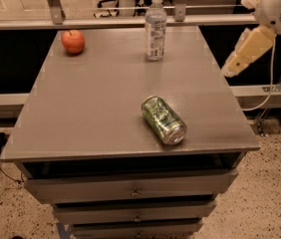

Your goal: Knock blue plastic bottle over

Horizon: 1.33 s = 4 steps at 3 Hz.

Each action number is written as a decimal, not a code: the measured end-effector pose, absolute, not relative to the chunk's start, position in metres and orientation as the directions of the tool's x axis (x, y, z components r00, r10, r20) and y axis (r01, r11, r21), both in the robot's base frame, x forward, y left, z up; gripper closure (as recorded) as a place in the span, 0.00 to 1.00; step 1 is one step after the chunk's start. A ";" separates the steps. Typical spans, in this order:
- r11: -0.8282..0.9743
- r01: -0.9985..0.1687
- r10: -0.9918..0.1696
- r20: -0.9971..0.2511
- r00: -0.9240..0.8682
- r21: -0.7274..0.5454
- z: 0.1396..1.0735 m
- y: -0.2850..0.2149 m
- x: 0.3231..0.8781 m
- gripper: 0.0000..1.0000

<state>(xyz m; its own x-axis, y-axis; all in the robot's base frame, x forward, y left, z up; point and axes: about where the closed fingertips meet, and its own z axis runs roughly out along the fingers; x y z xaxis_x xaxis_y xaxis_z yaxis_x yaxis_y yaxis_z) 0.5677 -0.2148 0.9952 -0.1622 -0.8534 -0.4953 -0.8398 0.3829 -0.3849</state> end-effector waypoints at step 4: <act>0.513 -0.812 -0.619 -0.776 -0.124 -0.279 0.977 -0.146 0.671 0.00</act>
Offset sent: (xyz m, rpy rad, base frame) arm 0.0469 0.0126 0.0098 0.1255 -0.0499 0.0028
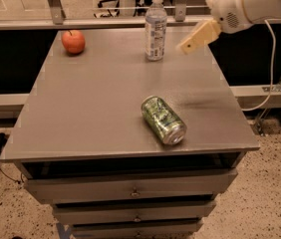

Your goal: Knock blue plastic bottle over

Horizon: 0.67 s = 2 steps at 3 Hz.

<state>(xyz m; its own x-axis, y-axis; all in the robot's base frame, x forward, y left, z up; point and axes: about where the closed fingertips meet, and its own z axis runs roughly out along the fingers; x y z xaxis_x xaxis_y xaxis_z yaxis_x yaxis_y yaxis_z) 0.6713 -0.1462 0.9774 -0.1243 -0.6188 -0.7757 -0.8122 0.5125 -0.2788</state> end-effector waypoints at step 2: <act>0.563 -0.793 -0.479 -0.874 -0.082 -0.234 0.947 -0.087 0.730 0.00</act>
Offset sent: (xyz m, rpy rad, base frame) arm 0.0952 0.0788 -0.0474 0.2469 -0.1199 -0.0380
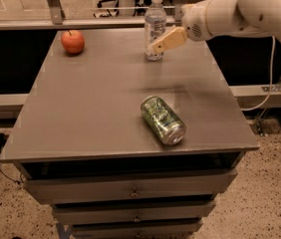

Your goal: Knock blue plastic bottle over

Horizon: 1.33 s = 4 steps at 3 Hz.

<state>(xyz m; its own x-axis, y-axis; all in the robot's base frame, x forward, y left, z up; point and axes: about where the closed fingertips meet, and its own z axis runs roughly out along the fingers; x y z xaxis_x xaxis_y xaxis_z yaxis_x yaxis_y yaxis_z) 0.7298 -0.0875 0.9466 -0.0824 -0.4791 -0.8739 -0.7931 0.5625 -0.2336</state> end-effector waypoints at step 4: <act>0.615 -0.770 -0.305 -0.952 -0.031 -0.172 0.932 -0.058 0.795 0.00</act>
Offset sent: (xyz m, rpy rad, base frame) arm 0.0693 0.0062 -0.0157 0.1415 -0.0992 -0.1142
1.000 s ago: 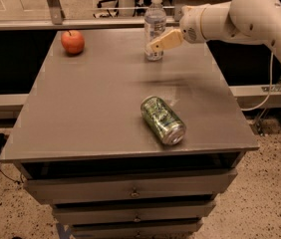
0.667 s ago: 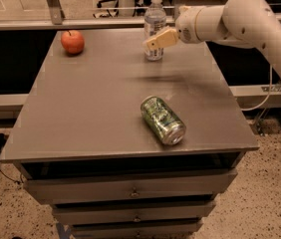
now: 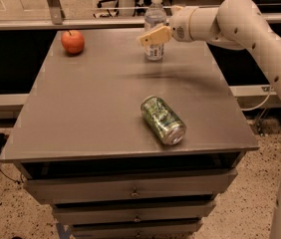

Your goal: Knock blue plastic bottle over

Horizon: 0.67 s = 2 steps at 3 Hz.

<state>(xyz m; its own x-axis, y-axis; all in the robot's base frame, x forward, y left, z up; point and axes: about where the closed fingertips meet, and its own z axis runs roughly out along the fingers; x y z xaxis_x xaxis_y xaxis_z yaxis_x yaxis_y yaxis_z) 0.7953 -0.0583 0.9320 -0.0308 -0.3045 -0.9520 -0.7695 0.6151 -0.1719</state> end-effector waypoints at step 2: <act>0.605 -0.788 -0.237 -0.971 -0.042 -0.114 0.923 -0.055 0.800 0.41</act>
Offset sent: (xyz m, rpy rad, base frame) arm 0.0066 -0.0019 -0.0117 0.1071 0.0230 0.0223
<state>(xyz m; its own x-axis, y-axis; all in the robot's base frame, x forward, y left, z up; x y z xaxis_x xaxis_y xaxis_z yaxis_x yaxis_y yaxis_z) 0.7998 -0.0549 0.9234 -0.0415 -0.2374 -0.9705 -0.7884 0.6045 -0.1142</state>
